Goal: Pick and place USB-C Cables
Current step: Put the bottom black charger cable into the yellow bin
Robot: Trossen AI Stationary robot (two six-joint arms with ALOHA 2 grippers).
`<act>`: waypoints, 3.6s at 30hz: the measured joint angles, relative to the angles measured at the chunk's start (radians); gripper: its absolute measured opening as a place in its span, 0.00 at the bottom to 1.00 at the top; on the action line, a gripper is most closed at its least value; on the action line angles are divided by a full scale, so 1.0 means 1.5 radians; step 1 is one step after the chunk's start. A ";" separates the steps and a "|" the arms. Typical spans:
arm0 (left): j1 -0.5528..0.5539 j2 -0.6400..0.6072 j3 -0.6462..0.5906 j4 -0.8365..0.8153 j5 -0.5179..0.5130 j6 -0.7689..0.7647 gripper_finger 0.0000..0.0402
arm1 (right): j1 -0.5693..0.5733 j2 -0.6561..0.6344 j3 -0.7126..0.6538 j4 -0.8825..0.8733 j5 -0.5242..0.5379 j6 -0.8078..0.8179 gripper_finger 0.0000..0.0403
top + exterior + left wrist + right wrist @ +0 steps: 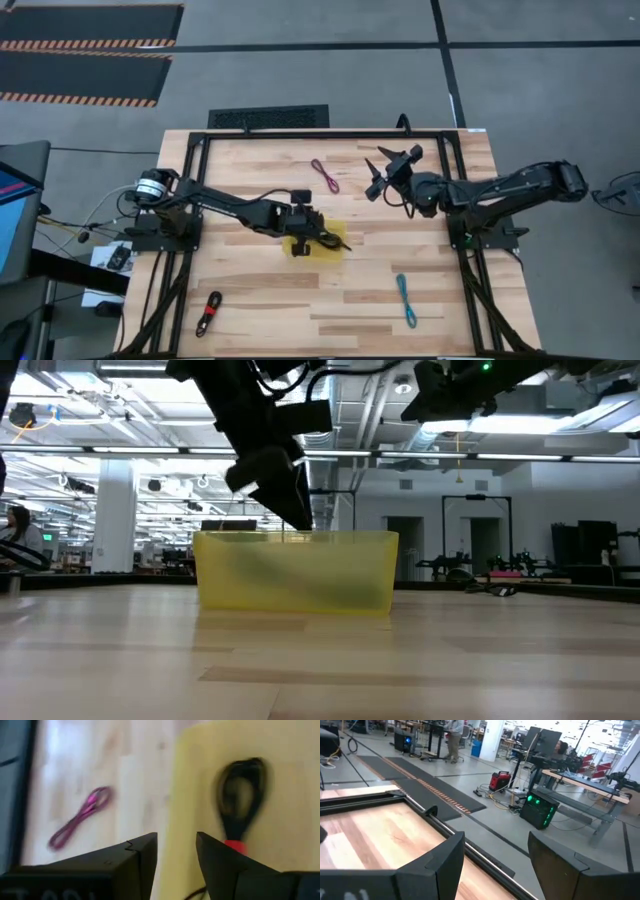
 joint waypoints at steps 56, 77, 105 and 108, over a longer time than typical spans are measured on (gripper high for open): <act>-0.570 -0.090 -0.112 -0.397 0.358 -1.298 0.71 | -0.025 0.000 0.017 0.028 -0.295 0.115 0.61; -0.558 -0.091 -0.233 -0.187 0.442 -1.238 0.16 | -0.025 0.000 0.018 0.033 -0.295 0.118 0.61; -0.193 -0.111 0.051 -0.593 -0.064 -0.400 0.11 | 0.040 0.000 0.003 0.019 -0.292 0.123 0.61; -0.145 -0.111 0.051 -0.503 -0.057 -0.266 0.11 | 0.055 0.000 0.003 0.004 -0.292 0.112 0.61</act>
